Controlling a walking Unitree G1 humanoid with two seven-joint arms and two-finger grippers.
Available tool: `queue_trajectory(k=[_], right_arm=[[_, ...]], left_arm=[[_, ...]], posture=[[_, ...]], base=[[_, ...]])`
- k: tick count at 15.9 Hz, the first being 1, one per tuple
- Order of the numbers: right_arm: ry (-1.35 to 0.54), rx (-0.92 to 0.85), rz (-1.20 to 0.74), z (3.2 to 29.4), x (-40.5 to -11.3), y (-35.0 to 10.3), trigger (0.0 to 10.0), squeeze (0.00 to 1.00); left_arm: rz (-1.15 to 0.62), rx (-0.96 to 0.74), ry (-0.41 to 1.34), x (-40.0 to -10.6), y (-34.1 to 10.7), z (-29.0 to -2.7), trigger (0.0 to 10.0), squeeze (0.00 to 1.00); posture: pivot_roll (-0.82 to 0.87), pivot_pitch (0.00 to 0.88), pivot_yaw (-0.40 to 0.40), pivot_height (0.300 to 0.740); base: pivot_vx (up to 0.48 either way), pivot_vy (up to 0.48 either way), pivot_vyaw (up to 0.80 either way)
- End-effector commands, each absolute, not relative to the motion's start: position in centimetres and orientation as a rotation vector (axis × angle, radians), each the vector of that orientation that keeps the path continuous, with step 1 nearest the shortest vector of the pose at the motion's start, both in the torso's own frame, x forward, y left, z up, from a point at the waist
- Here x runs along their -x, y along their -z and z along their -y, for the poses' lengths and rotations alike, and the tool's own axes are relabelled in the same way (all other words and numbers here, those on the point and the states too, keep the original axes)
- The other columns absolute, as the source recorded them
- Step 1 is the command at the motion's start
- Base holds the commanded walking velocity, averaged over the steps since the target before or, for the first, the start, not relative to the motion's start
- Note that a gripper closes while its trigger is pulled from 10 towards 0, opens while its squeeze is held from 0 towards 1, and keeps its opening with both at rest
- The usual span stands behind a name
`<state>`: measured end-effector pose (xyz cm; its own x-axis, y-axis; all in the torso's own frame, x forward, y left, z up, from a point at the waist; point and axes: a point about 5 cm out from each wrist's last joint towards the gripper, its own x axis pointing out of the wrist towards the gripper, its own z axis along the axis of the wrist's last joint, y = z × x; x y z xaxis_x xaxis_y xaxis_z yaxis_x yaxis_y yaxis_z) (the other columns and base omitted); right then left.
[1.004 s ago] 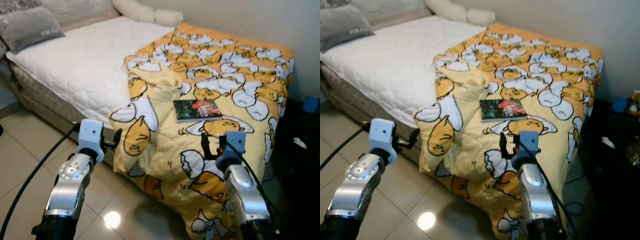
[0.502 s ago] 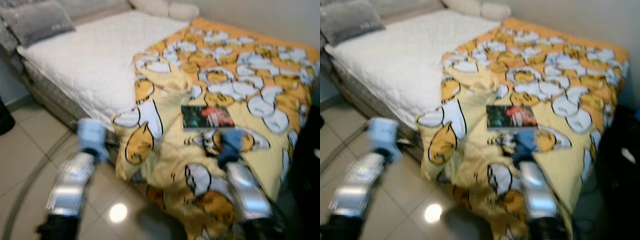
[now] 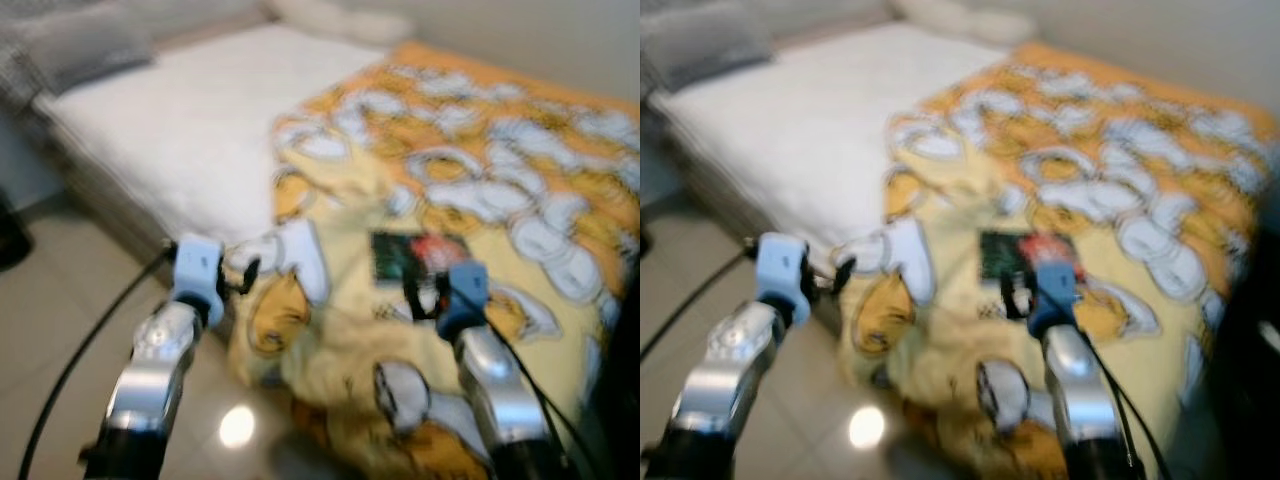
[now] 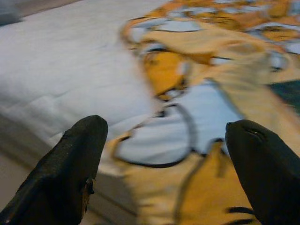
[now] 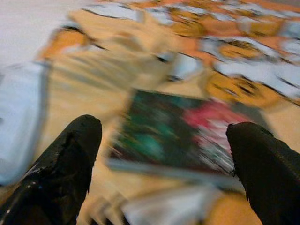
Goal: Clean up the room
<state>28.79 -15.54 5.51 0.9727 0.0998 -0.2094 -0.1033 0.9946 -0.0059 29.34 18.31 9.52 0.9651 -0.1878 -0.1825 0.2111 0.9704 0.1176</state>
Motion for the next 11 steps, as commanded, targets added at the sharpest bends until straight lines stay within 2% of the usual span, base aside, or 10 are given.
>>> queue_trajectory(k=[1, 6, 8, 9, 10, 11], right_arm=[[-0.129, 0.0, -0.188, 14.29, -29.14, -6.0, 10.0, 0.0], [-0.08, -0.032, -0.177, 14.76, -29.22, -6.22, 10.0, 0.0], [-0.065, -0.074, -0.179, 14.91, -29.27, -6.4, 10.0, 0.0], [-0.069, -0.088, -0.172, 14.95, -29.21, -6.5, 10.0, 0.16], [-0.07, -0.092, -0.167, 15.01, -29.11, -6.53, 10.0, 1.0], [-0.071, -0.109, -0.159, 15.08, -28.97, -6.58, 10.0, 1.0]], left_arm=[[-0.174, -0.147, 0.176, -29.34, -9.65, -19.22, 10.0, 1.0], [-0.169, -0.171, 0.184, -29.4, -9.77, -19.14, 10.0, 1.0], [-0.173, -0.192, 0.214, -29.22, -9.75, -18.94, 10.0, 0.97], [-0.179, -0.207, 0.226, -29.07, -9.64, -18.92, 10.0, 0.96], [-0.181, -0.213, 0.241, -28.9, -9.59, -18.86, 10.0, 0.96], [-0.18, -0.218, 0.261, -28.69, -9.57, -18.72, 10.0, 0.96]], posture=[[0.0, 0.0, -0.013, 0.74], [0.0, 0.0, -0.012, 0.74], [-0.01, 0.0, -0.006, 0.74], [-0.01, 0.0, -0.007, 0.74], [-0.01, 0.0, -0.009, 0.74], [-0.01, 0.0, -0.013, 0.74]], base=[[0.326, 0.0, 0.0], [0.304, 0.0, 0.0], [0.0, 0.0, 0.0], [0.0, 0.0, 0.0], [0.0, 0.0, 0.0], [0.0, 0.0, 0.0]])
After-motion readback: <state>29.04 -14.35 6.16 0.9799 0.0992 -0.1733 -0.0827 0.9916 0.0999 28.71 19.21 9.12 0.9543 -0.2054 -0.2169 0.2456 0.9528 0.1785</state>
